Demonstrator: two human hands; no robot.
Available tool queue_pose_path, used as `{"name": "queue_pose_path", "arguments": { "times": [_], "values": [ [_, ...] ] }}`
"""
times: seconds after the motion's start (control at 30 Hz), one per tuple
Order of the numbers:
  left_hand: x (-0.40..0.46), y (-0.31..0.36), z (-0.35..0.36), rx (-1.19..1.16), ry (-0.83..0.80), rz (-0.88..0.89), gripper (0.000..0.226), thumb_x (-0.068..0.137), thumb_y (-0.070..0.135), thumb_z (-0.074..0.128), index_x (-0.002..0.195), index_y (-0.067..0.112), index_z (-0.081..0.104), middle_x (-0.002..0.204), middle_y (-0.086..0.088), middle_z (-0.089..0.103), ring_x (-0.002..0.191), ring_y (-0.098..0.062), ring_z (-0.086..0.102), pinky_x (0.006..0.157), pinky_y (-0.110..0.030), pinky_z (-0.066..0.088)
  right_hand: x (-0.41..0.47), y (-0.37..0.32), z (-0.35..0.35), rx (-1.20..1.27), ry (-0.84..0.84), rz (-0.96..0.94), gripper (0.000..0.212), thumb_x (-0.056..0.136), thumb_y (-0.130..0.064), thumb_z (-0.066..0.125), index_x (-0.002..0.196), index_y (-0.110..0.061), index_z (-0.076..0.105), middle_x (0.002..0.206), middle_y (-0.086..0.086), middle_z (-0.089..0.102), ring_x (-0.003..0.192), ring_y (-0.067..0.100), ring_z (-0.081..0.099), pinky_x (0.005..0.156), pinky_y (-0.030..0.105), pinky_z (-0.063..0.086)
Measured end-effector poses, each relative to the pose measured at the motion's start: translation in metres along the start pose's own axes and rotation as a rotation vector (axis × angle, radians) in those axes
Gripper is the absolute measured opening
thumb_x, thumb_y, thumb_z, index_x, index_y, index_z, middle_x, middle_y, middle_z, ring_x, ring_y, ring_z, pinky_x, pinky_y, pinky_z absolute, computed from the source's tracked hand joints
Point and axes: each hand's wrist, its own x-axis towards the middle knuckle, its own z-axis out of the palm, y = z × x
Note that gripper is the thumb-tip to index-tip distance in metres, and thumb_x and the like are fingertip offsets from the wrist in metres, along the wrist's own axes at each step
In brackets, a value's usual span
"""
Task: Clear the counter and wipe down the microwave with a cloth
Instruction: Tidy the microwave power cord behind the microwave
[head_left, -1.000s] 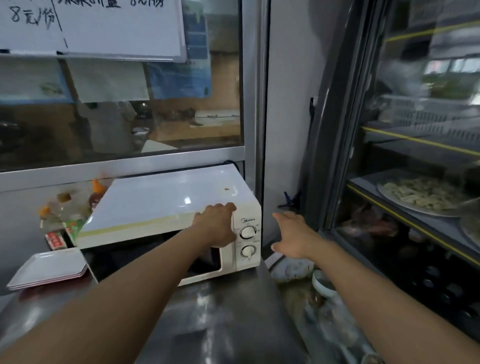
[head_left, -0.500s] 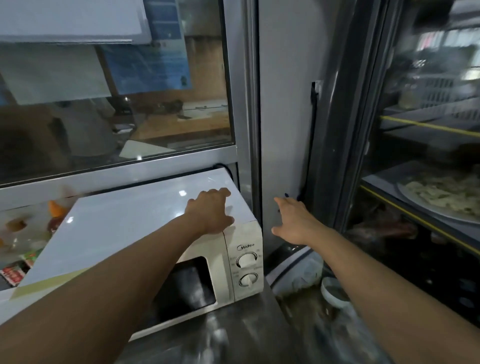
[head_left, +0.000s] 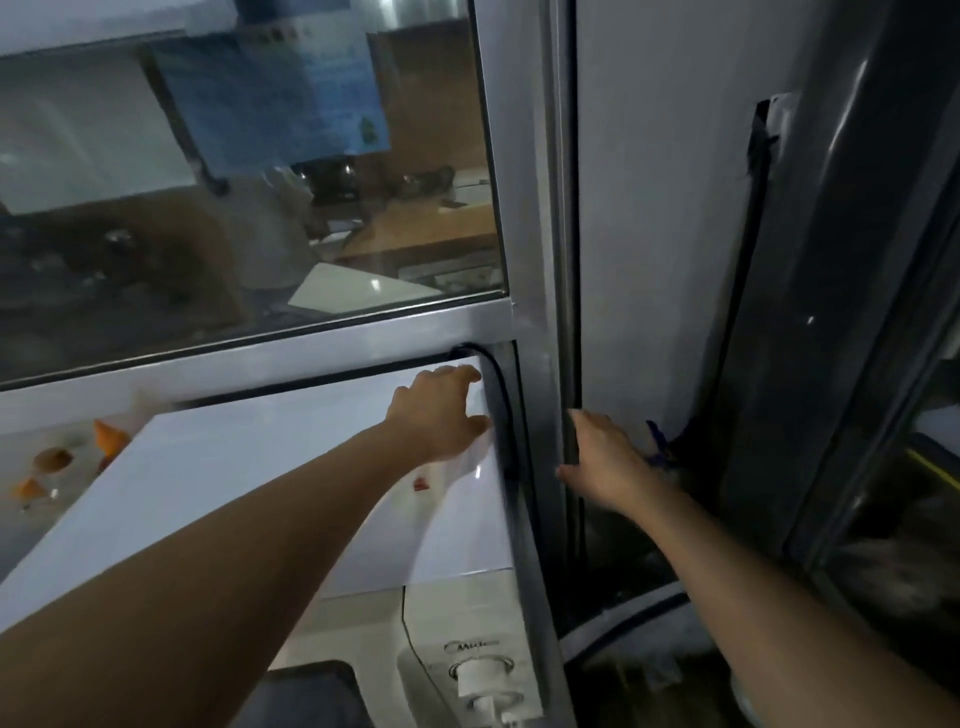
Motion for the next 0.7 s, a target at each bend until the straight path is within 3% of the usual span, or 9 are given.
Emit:
{"name": "queue_pose_path", "arguments": {
  "times": [0.2,0.5,0.7],
  "values": [
    [0.047,-0.003,0.009,0.029,0.034,0.001,0.055,0.088,0.032,0.059,0.139,0.021,0.039,0.142,-0.002,0.044,0.130,-0.026,0.041,0.105,-0.046,0.036,0.056,0.012,0.017,0.054,-0.056,-0.006,0.078,0.089,-0.029,0.061,0.149,-0.009,0.015,0.152,0.014,0.027,0.137,0.030,0.031,0.110,0.041,0.033],
    [0.090,-0.019,0.024,0.056,0.064,0.022,0.050,0.088,0.027,0.059,0.135,0.022,0.045,0.138,-0.002,0.049,0.125,-0.027,0.045,0.101,-0.043,0.040,0.114,0.013,0.058,0.286,-0.013,-0.107,0.061,0.089,-0.018,0.061,0.142,-0.010,0.032,0.139,0.012,0.048,0.126,0.029,0.047,0.104,0.038,0.041],
    [0.101,-0.026,0.030,0.033,0.105,0.065,0.044,0.090,0.023,0.055,0.133,0.020,0.047,0.136,0.000,0.051,0.122,-0.026,0.047,0.099,-0.042,0.042,0.134,0.007,0.079,0.388,0.053,-0.105,0.052,0.089,-0.010,0.060,0.137,-0.006,0.040,0.135,0.014,0.051,0.125,0.028,0.048,0.103,0.031,0.040]
  ]
}}
